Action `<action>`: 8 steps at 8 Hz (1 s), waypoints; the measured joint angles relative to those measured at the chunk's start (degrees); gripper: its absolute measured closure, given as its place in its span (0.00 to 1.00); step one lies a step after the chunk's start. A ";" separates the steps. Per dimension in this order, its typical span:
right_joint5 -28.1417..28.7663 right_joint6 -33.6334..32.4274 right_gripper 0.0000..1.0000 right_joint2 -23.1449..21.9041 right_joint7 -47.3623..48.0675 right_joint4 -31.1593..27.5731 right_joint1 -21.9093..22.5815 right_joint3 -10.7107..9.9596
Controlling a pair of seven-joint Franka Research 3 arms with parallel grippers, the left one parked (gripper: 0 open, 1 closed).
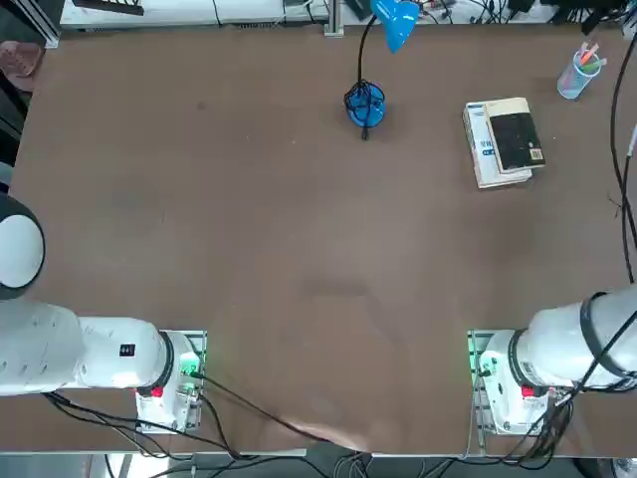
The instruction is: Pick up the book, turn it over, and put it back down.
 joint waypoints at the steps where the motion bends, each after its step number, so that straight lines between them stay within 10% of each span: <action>1: 1.82 0.03 0.00 2.25 -4.68 0.00 -3.30 -0.10; 8: 28.04 -0.30 0.00 26.05 -32.19 -0.41 -27.85 -0.29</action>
